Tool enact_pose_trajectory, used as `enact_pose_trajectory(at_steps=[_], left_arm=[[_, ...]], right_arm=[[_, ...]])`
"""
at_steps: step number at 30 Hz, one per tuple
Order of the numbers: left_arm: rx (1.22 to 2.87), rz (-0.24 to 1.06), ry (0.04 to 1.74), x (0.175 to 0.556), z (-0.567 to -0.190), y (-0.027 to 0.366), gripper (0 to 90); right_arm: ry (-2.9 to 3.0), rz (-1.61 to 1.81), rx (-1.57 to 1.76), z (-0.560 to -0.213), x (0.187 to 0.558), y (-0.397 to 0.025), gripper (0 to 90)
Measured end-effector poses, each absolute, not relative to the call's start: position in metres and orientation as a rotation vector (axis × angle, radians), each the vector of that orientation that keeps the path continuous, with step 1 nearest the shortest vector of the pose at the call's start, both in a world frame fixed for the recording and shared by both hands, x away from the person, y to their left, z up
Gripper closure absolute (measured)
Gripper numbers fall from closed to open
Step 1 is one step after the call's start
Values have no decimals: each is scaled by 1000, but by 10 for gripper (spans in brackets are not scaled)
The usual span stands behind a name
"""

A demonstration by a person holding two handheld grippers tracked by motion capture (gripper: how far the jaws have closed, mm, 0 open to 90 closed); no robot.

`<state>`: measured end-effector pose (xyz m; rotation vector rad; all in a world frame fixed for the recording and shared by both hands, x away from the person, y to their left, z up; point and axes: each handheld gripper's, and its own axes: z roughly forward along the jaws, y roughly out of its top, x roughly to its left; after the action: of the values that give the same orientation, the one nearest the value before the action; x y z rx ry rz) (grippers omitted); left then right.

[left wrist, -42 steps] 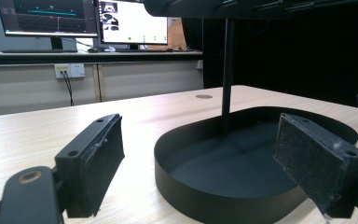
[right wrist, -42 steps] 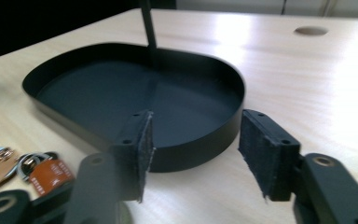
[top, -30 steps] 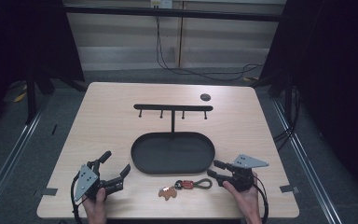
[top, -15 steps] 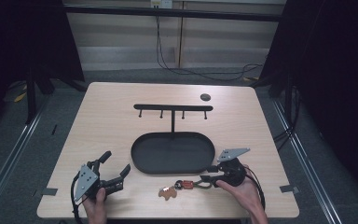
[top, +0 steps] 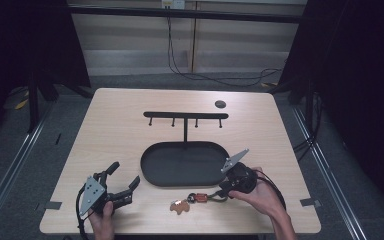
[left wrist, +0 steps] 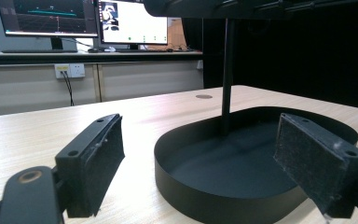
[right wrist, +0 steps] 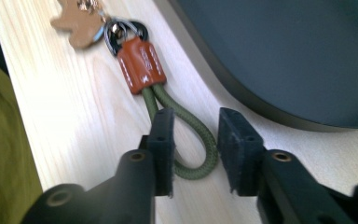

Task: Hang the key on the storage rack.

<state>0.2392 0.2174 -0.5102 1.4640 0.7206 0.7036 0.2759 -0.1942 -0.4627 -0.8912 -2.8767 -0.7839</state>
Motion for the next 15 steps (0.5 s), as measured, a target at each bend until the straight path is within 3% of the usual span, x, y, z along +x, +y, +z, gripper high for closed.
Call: enact_pose_trajectory(at_steps=[15], left_arm=[[1464, 704, 722, 239, -510, 217, 154]], right_arm=[[-2933, -653, -782, -466, 284, -183, 825]])
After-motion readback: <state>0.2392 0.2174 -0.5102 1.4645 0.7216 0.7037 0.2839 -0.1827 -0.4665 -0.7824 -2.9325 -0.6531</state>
